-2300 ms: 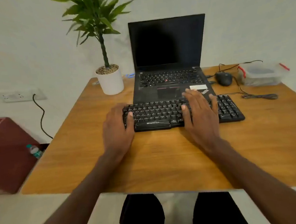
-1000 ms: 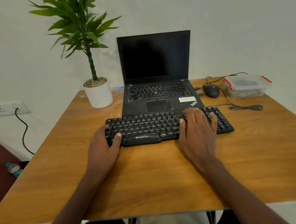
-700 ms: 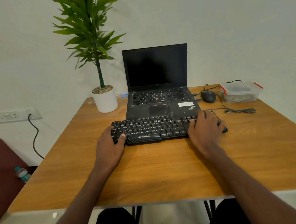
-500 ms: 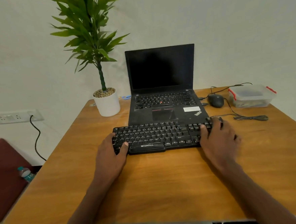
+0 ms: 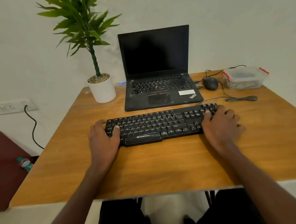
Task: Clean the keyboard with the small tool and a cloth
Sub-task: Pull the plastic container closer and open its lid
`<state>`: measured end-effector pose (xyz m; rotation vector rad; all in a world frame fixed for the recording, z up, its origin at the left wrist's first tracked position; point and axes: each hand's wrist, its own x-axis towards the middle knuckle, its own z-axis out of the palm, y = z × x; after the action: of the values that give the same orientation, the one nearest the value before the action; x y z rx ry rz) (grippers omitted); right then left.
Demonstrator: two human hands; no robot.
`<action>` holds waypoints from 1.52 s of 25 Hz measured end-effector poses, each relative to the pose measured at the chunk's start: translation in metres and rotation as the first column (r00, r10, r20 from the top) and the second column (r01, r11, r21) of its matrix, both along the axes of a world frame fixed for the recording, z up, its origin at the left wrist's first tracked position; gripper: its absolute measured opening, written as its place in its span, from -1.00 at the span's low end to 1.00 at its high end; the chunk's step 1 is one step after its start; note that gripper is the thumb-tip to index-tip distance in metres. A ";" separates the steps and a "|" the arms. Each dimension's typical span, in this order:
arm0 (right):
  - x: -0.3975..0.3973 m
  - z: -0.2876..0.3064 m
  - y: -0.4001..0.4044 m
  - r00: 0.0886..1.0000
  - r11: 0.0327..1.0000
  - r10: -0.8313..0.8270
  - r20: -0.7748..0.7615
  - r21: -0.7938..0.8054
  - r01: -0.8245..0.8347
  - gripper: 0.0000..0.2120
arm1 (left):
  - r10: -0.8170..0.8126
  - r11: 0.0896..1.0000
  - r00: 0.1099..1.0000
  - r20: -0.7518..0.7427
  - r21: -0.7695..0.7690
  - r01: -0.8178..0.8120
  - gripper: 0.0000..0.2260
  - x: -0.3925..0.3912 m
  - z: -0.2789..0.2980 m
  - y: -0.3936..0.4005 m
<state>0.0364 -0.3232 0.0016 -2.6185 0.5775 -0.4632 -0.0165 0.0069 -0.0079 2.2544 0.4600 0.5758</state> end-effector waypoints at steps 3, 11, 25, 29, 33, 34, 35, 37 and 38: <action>-0.016 0.000 -0.008 1.000 1.000 0.016 -0.012 -0.013 -0.016 -0.54 | 0.043 0.998 0.998 0.048 -0.050 -0.041 -0.56 -0.011 0.004 0.004; -0.043 -0.005 -0.004 0.992 0.983 0.083 0.098 -0.169 -0.066 -0.58 | 0.037 0.991 0.998 0.049 -0.133 -0.030 -0.72 -0.030 -0.001 0.012; -0.048 -0.014 0.003 0.772 0.707 0.631 -0.073 -0.356 -0.611 -0.33 | -0.130 0.980 0.991 0.020 -0.151 0.131 -0.55 -0.027 -0.004 0.015; -0.049 -0.014 0.004 0.785 0.701 0.616 -0.066 -0.408 -0.585 -0.33 | -0.109 0.974 0.993 0.049 -0.195 0.116 -0.59 -0.030 -0.004 0.015; -0.059 -0.012 0.004 0.784 0.701 0.620 0.028 -0.468 -0.538 -0.41 | -0.037 0.967 0.992 0.120 -0.245 0.066 -0.72 -0.036 -0.003 0.012; -0.060 -0.010 0.003 0.776 0.700 0.629 0.045 -0.467 -0.540 -0.42 | -0.024 0.966 0.991 0.132 -0.252 0.057 -0.75 -0.038 -0.003 0.012; -0.061 -0.009 0.003 0.769 0.701 0.637 0.063 -0.462 -0.543 -0.44 | -0.009 0.965 0.990 0.140 -0.258 0.045 -0.78 -0.039 -0.003 0.012; -0.063 -0.010 0.001 0.753 0.709 0.648 0.115 -0.453 -0.541 -0.50 | 0.032 0.961 0.989 0.147 -0.276 0.010 -0.82 -0.041 -0.002 0.013; -0.064 -0.010 0.000 0.749 0.716 0.648 0.142 -0.451 -0.534 -0.53 | 0.050 0.958 0.988 0.145 -0.285 -0.006 -0.83 -0.041 -0.002 0.014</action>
<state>-0.0278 -0.3228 -0.0083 -2.8041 -0.5257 -0.7811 -0.0579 0.0206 -0.0099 1.9184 0.4673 0.6467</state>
